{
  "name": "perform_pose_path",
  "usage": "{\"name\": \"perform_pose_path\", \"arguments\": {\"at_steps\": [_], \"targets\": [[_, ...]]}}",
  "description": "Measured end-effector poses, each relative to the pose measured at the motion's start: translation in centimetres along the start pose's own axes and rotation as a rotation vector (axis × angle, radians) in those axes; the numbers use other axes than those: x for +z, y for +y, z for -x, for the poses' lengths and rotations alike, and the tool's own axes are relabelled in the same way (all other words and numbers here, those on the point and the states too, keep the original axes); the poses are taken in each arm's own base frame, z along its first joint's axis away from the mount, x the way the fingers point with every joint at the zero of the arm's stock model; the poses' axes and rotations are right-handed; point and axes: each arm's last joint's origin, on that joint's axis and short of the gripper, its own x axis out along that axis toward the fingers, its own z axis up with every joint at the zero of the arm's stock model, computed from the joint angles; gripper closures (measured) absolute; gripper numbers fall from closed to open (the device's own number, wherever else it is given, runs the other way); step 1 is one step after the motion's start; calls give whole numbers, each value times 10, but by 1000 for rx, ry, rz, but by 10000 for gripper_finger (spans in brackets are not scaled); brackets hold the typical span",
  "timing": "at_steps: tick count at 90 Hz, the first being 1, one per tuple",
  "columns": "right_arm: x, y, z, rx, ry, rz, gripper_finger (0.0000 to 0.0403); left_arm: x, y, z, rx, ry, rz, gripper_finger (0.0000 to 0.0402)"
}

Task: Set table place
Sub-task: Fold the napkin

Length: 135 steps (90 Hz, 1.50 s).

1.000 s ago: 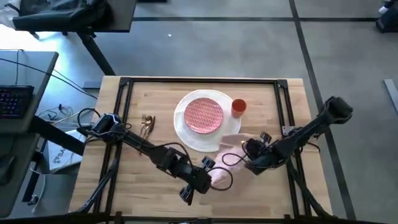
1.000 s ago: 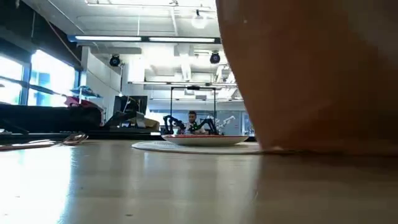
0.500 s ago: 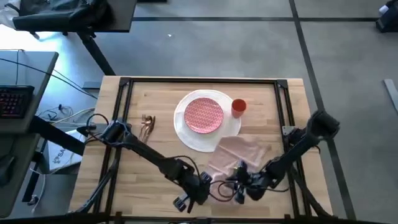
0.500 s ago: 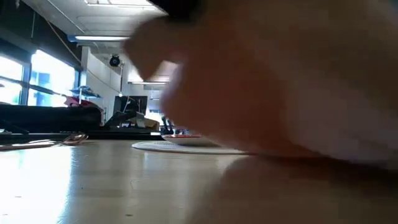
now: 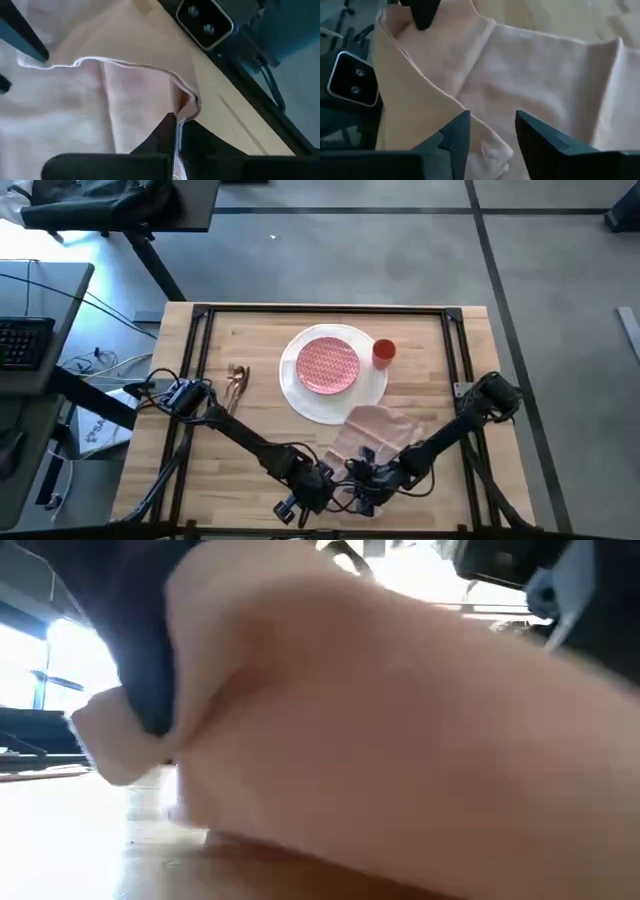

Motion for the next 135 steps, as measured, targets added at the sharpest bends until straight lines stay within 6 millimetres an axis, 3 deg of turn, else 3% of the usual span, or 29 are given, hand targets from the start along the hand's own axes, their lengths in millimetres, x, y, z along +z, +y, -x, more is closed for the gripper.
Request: {"name": "perform_pose_path", "arguments": {"at_steps": [22, 54, 84, 135], "targets": [[14, -8, -7, 60, -34, 134, 225, -1, 1, 0, 46, 21, 17, 401], [16, -20, -39, 382, 15, 206, 224, -9, 3, 1, 168, 106, 45, 401], [16, -9, -20, 469, 108, 188, 241, -11, 4, 2, 243, 145, 53, 401], [-19, 28, 3, 342, 177, 49, 242, -11, 4, 2, 297, 150, 57, 401]]}}
